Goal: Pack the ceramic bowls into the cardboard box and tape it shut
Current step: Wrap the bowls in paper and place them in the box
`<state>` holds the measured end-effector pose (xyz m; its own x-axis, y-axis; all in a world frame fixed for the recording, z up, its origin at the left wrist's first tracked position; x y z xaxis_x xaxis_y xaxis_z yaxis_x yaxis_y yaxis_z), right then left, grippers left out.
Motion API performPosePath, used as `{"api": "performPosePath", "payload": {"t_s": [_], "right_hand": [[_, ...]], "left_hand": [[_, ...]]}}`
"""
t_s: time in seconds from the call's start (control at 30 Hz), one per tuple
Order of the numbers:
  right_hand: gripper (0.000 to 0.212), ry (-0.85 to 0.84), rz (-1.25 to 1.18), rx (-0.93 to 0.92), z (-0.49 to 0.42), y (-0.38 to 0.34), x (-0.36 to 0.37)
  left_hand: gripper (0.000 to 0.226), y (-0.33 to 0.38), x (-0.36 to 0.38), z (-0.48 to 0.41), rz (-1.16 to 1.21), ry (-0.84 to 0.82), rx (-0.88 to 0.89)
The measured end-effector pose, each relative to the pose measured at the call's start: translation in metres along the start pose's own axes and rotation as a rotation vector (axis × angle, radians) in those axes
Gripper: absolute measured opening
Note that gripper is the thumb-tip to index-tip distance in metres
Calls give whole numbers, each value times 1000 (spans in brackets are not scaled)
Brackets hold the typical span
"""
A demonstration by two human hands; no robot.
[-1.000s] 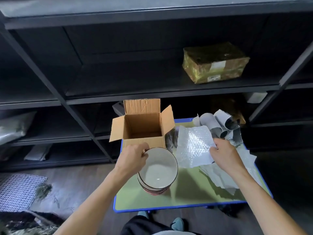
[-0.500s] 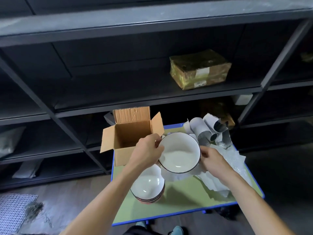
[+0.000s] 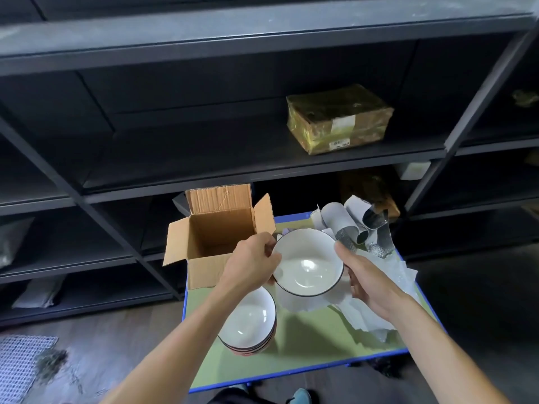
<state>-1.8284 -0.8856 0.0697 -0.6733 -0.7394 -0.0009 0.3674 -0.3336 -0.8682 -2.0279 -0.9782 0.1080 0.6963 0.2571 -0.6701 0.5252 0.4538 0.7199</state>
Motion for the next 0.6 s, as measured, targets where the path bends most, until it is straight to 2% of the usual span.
{"api": "performPosePath", "payload": {"t_s": [0.1,0.2,0.27,0.4,0.47,0.6], "right_hand": [[32,62,19,-12,-2,-3,-3],[28,74,14,-23,-3,-5,-2],[27,74,21,-30,-3,-7,-3],[27,80,52,-53,-2,-16,-3],[28,58,63,-60,-2,-21,0],[29,27,78,-58,-2,-27,8]], "left_hand": [[2,-2,2,-1,95,-30,-30],[9,-6,3,-1,177,-43,-54],[23,-13,6,-1,225,-70,-102],[71,-29,17,1,352,-215,-225],[82,-29,20,3,464,-276,-240],[52,-13,13,10,623,-316,-167]]}}
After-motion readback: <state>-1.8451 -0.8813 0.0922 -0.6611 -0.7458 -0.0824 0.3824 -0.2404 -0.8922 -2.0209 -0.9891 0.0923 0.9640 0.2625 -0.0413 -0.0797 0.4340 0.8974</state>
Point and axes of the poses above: each hand's wrist, its own z-axis away from the middle knuckle, its own x-axis out of the palm, y = z × x, the point moved 6 cm from there along -z, towards the middle knuckle, and after that the axes turned 4 degrees about z, right-handed, at the moved point
